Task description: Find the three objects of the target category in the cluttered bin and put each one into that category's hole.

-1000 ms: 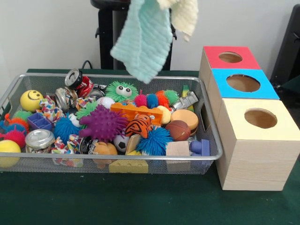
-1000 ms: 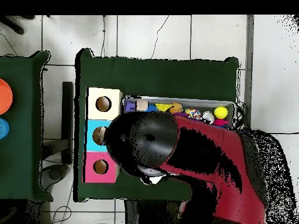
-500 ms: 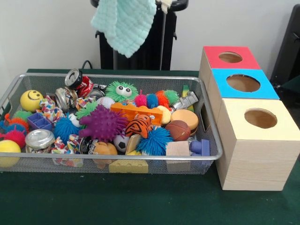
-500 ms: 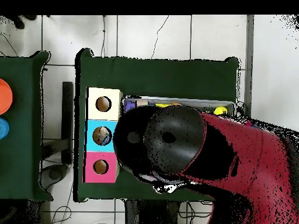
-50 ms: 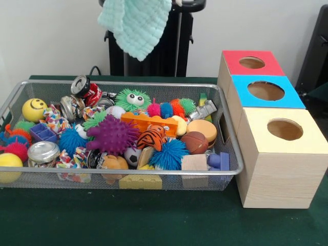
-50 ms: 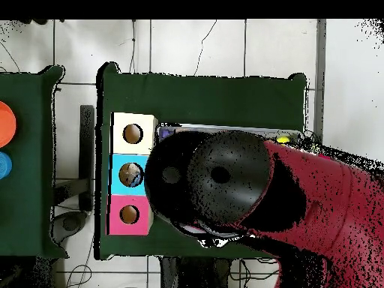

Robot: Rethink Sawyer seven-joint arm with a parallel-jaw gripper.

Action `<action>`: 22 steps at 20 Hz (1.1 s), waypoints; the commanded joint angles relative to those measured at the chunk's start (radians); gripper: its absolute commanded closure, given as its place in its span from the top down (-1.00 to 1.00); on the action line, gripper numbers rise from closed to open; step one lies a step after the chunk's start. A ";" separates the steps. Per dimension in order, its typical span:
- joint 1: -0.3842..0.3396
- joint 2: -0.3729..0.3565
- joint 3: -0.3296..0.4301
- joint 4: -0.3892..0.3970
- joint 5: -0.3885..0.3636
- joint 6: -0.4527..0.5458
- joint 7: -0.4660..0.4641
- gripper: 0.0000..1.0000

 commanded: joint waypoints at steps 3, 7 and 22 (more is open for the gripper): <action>-0.014 0.000 0.024 0.176 -0.011 -0.152 0.084 -1.00; -0.036 -0.036 0.022 0.335 0.048 -0.318 0.054 -1.00; 0.025 -0.284 -0.128 0.363 -0.103 -0.020 0.008 -1.00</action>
